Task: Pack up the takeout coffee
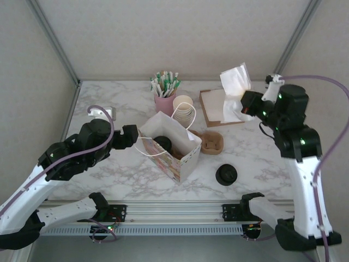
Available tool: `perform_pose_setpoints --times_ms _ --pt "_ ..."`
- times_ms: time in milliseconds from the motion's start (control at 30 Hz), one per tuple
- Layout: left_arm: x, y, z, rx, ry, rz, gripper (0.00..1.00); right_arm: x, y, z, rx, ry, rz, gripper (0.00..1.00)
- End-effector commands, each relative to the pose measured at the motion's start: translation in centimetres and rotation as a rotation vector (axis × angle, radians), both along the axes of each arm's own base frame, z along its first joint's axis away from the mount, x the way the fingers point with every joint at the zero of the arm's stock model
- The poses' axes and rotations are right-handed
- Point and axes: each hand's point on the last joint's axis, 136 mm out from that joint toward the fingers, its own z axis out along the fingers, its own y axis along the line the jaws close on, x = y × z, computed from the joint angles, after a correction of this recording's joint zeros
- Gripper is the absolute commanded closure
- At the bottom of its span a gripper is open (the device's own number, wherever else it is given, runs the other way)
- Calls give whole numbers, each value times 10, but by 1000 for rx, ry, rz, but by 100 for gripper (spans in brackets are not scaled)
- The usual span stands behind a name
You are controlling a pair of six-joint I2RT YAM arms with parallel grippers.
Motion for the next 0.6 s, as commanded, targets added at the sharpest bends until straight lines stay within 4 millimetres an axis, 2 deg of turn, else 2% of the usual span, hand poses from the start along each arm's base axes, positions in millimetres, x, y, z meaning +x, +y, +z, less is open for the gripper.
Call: perform_pose_setpoints --times_ms 0,100,233,400,567 --pt "-4 -7 2 -28 1 -38 10 -33 15 -1 72 58 75 100" --pt "-4 -10 1 -36 9 -51 9 -53 15 6 100 43 87 100" --pt "-6 -12 -6 -55 26 -58 10 -66 23 11 141 43 136 100" --pt "-12 -9 -16 -74 56 -50 9 -75 34 25 167 28 200 100" --pt "-20 -1 -19 -93 75 -36 8 -72 50 40 173 7 260 100"
